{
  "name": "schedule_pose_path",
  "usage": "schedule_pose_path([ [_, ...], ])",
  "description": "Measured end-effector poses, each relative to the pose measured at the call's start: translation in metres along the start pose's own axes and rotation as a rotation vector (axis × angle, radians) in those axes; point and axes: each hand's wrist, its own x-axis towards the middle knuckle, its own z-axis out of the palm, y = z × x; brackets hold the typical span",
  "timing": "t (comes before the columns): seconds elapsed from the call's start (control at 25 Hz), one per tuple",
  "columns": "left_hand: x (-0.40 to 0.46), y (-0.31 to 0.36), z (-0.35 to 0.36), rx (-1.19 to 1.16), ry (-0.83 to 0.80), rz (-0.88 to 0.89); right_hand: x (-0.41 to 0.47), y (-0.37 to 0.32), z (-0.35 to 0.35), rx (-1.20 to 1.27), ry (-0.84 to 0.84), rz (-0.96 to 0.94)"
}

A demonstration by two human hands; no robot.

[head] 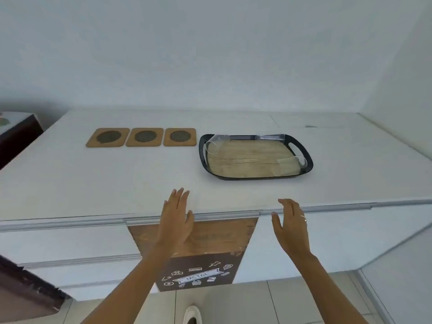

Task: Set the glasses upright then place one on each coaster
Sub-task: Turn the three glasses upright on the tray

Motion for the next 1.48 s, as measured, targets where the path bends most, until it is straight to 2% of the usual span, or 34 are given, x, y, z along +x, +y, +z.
schedule_pose_path([
  [0.2, 0.086, -0.007, 0.027, 0.048, -0.166, -0.080, 0.085, 0.025, 0.003, -0.107, -0.034, 0.010],
  [0.48, 0.195, -0.031, 0.053, 0.205, -0.217, -0.072, 0.192, 0.064, 0.016, -0.368, -0.204, 0.039],
  [0.8, 0.214, -0.049, 0.071, 0.293, -0.214, -0.029, 0.243, 0.107, 0.022, -0.461, -0.566, 0.092],
  [1.2, 0.214, -0.049, 0.071, 0.255, -0.202, -0.076, 0.283, 0.121, 0.038, -0.606, -0.507, 0.009],
  [1.32, 0.214, -0.049, 0.072, 0.244, -0.195, -0.107, 0.294, 0.128, 0.038, -0.532, -0.549, 0.019],
  [1.48, 0.212, -0.047, 0.075, 0.266, -0.188, -0.153, 0.307, 0.132, 0.029, -0.192, -0.618, 0.071],
])
